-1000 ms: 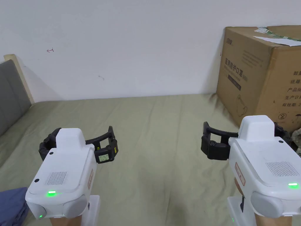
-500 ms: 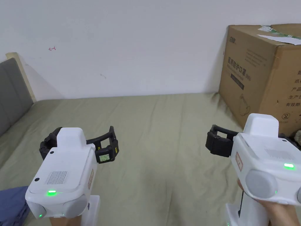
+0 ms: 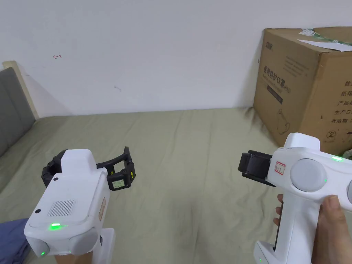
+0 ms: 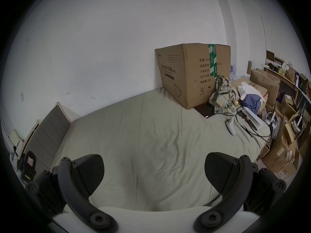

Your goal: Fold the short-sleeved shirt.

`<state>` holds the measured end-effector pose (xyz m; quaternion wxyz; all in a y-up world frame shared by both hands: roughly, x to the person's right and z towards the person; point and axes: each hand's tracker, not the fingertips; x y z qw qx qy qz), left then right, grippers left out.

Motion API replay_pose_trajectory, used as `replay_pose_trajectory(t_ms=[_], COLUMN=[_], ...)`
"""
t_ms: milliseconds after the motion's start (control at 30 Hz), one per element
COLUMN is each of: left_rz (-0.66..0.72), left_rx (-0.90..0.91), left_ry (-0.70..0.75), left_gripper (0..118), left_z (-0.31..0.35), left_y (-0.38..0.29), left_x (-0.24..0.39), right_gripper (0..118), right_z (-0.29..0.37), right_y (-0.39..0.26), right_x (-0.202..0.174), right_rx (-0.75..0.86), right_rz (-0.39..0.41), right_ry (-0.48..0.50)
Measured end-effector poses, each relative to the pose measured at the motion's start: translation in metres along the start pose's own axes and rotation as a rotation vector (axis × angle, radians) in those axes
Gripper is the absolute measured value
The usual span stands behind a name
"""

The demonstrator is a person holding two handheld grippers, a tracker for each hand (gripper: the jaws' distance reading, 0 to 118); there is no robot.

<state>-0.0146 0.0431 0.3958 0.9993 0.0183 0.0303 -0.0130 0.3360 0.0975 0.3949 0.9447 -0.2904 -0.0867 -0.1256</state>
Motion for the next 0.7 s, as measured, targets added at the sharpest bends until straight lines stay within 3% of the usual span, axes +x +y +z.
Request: replay_pose_trajectory(t_ms=[133,300,567,700], left_rz=[-0.007,-0.010,-0.001,-0.001], left_rx=[0.000,0.004,0.022,0.027], left_ry=[0.002,0.001,-0.009,-0.015], left_gripper=[118,118,118,118], left_z=[0.000,0.003,0.006,0.007], left_y=[0.000,0.000,0.000,0.000], left_x=[0.001,0.001,0.002,0.003], right_gripper=[117,117,117,117], right_z=[-0.003,0.002,0.015,0.018], right_y=[-0.006,-0.011,-0.030,-0.034], right_x=[-0.004,-0.004,0.000,-0.005], right_rx=[0.058,0.099,0.473,0.547], right_rz=[0.084,0.080,0.169,0.241], right_ry=[-0.028,-0.003,0.119,0.058])
